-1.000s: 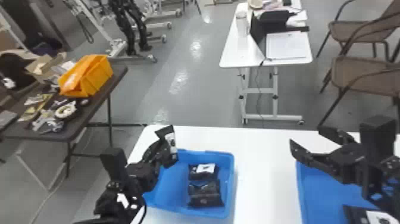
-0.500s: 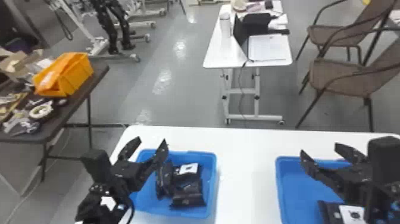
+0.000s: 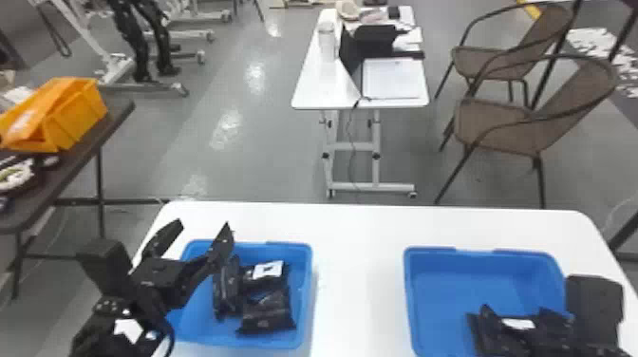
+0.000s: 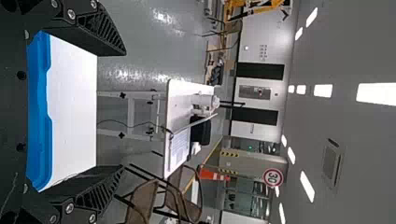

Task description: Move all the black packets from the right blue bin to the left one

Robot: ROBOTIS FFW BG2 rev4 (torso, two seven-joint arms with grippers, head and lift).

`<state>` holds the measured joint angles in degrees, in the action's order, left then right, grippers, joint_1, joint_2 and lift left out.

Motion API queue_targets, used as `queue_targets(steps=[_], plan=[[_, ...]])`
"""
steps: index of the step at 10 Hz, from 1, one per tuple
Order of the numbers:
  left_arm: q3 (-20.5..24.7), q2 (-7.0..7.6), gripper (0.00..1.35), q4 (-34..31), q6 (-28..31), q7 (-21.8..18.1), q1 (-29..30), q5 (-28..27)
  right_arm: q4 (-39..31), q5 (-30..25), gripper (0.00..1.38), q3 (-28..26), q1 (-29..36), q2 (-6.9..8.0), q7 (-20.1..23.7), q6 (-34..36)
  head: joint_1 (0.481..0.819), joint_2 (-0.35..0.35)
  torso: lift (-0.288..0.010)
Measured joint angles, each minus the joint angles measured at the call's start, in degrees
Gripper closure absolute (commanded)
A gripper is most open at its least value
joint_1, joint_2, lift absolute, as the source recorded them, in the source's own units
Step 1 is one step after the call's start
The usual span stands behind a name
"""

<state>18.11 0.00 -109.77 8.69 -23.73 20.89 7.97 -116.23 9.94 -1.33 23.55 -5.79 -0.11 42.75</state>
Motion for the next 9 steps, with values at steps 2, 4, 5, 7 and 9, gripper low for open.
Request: queue_targets(steps=[2,4,5,7,9], plan=[[-0.29,0.00,0.17,-0.01,0.41,0.00,-0.05,0.34,5.27,3.10,0.26,-2.37,-1.56,1.10,-1.44,0.11,0.695,0.081,0.000],[-0.36,0.00,0.17,-0.01,0.58,0.00,0.02,0.45,9.81,3.86,0.26,-3.06,-4.08,0.67,-1.39,-1.03,0.695,0.069,0.000],[-0.42,0.00,0.17,-0.01,0.61,0.00,0.02,0.43,11.24,3.71,0.26,-3.19,-5.24,0.17,-1.39,-1.08,0.695,0.058,0.000],[-0.63,0.00,0.17,0.12,0.77,0.00,0.01,0.23,13.36,2.81,0.26,-3.54,-7.56,-1.16,-1.40,-0.28,0.695,0.030,0.000],[-0.71,0.00,0.17,0.17,0.70,0.00,0.00,-0.02,15.79,2.74,0.26,-4.29,-9.70,-1.99,0.19,1.69,0.695,0.018,0.000]])
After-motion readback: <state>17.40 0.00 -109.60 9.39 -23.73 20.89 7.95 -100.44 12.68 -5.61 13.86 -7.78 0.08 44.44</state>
